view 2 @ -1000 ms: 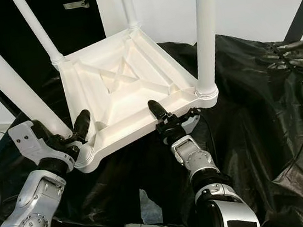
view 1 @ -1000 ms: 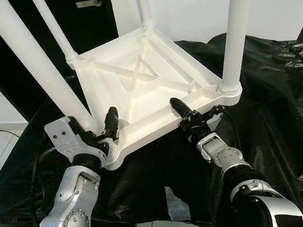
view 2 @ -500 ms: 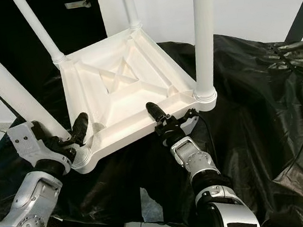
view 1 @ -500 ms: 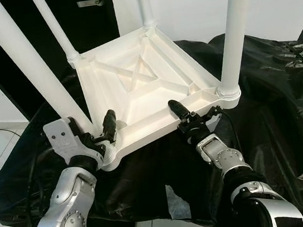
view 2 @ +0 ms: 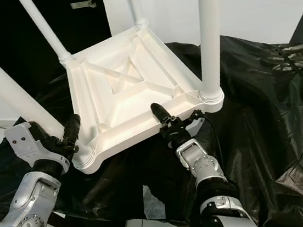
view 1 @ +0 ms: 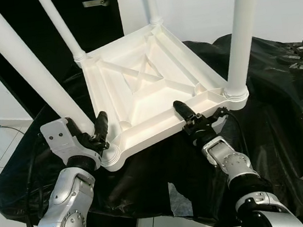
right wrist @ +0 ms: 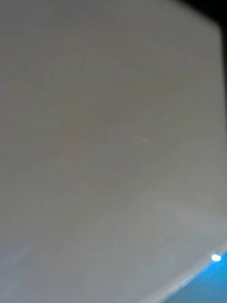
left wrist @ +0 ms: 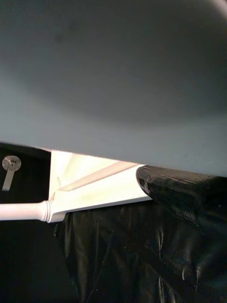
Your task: Building children table
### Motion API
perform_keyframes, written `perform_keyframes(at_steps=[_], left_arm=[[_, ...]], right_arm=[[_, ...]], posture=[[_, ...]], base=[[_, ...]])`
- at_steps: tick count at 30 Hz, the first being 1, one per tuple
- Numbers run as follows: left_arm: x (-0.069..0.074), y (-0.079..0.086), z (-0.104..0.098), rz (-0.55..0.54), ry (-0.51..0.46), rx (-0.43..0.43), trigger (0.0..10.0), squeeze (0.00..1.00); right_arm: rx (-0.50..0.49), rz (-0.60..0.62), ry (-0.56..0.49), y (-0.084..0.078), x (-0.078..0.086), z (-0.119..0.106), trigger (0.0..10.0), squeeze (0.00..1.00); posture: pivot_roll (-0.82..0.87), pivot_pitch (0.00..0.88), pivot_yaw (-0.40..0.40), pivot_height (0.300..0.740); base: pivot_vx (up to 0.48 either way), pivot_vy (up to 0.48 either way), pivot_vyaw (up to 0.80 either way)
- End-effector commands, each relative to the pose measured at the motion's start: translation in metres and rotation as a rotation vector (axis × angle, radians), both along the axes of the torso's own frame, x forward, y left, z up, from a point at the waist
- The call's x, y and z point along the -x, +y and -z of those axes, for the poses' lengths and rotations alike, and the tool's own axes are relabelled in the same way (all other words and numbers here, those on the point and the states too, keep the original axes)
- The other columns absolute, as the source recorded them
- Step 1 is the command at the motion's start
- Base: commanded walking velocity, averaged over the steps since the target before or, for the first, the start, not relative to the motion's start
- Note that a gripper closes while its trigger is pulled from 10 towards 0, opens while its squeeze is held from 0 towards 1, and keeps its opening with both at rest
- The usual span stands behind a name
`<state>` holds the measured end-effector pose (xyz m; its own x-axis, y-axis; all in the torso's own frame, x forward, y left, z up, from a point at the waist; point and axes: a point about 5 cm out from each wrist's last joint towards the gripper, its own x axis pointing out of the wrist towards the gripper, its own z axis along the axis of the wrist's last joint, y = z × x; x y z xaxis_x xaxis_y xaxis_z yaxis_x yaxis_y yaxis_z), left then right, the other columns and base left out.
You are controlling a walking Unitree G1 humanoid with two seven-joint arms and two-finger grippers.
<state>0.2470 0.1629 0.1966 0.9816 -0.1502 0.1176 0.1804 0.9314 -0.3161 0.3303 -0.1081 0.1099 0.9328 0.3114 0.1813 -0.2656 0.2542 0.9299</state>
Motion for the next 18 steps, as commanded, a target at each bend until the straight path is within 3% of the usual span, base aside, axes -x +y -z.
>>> perform_keyframes(at_steps=[1,5,12,18], left_arm=[[-0.004,0.002,-0.007,-0.042,-0.019,0.016,10.0,0.00],[-0.004,0.002,-0.009,-0.050,-0.023,0.010,10.0,0.00],[-0.005,0.000,-0.014,-0.061,-0.033,0.003,10.0,0.00],[-0.006,-0.007,-0.017,-0.050,-0.038,0.009,10.0,0.00]], right_arm=[[-0.120,-0.071,-0.120,0.039,0.009,-0.028,10.0,0.00],[-0.110,-0.042,-0.112,0.037,0.015,-0.033,10.0,0.00],[-0.008,0.042,-0.118,0.035,0.024,-0.042,10.0,0.00],[0.031,0.110,-0.119,0.036,0.019,-0.045,10.0,0.00]], posture=[[0.19,0.000,-0.047,0.740],[0.19,0.013,-0.043,0.740],[0.18,0.036,-0.032,0.740],[0.18,0.043,-0.022,0.740]], base=[[0.000,0.000,0.00],[0.000,0.000,0.00],[0.000,0.000,0.00],[0.000,0.000,0.00]])
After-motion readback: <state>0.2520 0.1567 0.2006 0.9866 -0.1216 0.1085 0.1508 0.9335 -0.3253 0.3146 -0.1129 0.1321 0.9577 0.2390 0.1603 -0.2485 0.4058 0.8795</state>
